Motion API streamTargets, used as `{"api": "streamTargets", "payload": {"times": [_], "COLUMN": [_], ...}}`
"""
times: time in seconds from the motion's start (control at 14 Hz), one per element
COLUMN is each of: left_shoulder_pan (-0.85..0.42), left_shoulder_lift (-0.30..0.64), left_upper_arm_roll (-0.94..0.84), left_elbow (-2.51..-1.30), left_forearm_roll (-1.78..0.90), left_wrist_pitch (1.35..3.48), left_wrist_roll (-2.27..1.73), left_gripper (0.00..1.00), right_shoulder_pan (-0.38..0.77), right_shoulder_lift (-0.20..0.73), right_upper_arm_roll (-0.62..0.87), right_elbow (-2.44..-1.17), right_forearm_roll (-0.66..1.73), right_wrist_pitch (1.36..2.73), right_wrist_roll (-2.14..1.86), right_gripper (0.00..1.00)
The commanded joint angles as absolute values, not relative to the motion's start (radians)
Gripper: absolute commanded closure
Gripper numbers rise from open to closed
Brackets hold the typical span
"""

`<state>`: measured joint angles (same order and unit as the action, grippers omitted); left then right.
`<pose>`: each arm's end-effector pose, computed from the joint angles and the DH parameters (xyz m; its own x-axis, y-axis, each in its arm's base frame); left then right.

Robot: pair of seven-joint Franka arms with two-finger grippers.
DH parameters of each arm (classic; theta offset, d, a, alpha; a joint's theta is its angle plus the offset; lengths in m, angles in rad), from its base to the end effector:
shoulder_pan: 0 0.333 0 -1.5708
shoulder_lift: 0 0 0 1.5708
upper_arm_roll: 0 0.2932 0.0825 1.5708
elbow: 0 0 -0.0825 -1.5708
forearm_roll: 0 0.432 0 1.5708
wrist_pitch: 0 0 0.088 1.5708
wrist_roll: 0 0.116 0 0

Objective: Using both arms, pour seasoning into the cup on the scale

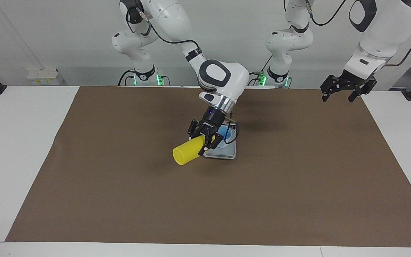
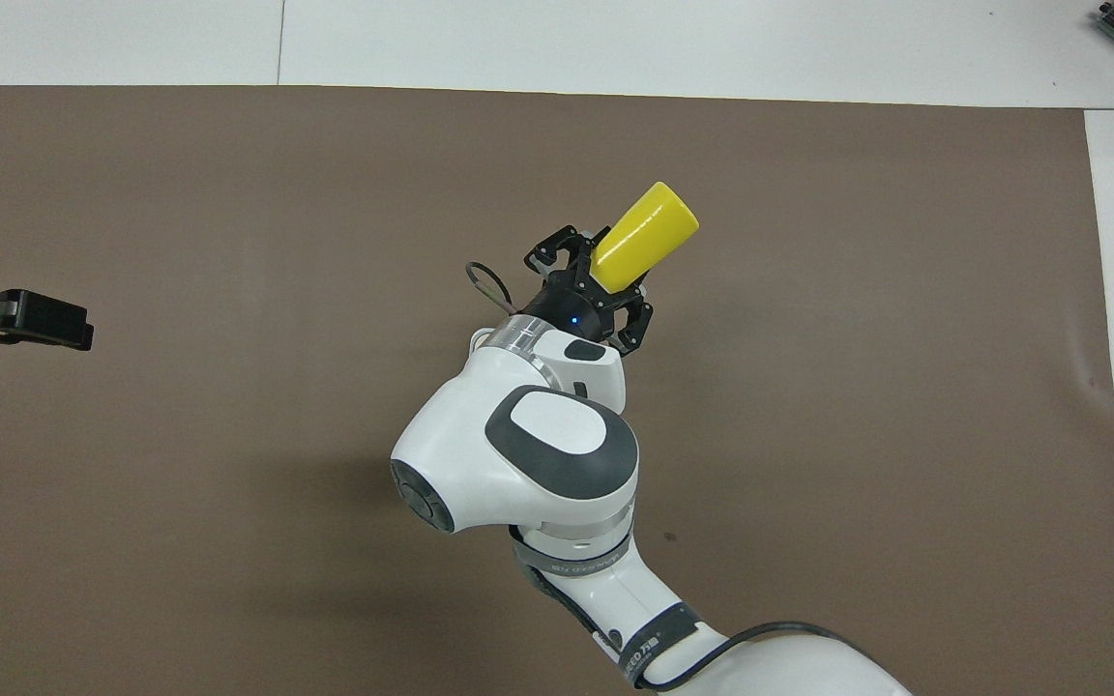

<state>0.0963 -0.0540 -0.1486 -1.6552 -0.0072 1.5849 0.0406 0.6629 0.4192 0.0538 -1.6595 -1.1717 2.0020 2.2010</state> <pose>0.5862 -0.0334 0.5818 0.9956 -0.0923 -0.0169 -0.0923 -0.9957 -0.0001 0.5801 0.4169 0.3425 0.2495 -0.5229 0.8151 -0.6833 -0.6915 -0.2344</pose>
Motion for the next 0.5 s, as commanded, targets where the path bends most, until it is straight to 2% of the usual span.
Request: {"api": "streamTargets", "payload": {"times": [0.0, 0.21, 0.43], "left_shoulder_pan": [0.101, 0.101, 0.101], "left_shoulder_lift": [-0.064, -0.064, -0.064], "left_upper_arm_roll": [-0.149, -0.147, -0.149], "left_elbow": [-1.66, -1.66, -1.66], "left_forearm_roll": [-0.014, -0.014, -0.014], "left_wrist_pitch": [1.574, 1.574, 1.574], "left_wrist_roll": [0.031, 0.031, 0.031], "left_gripper": [0.0, 0.0, 0.0], "right_shoulder_pan": [0.621, 0.578, 0.537], "right_shoulder_lift": [0.358, 0.321, 0.287], "right_upper_arm_roll": [0.061, 0.061, 0.061], "right_elbow": [-1.67, -1.671, -1.672], "right_forearm_roll": [-1.079, -0.898, -0.621], "right_wrist_pitch": [2.043, 2.075, 2.103], "right_wrist_roll": [2.217, 2.21, 2.188], "right_gripper": [1.0, 1.0, 1.0]}}
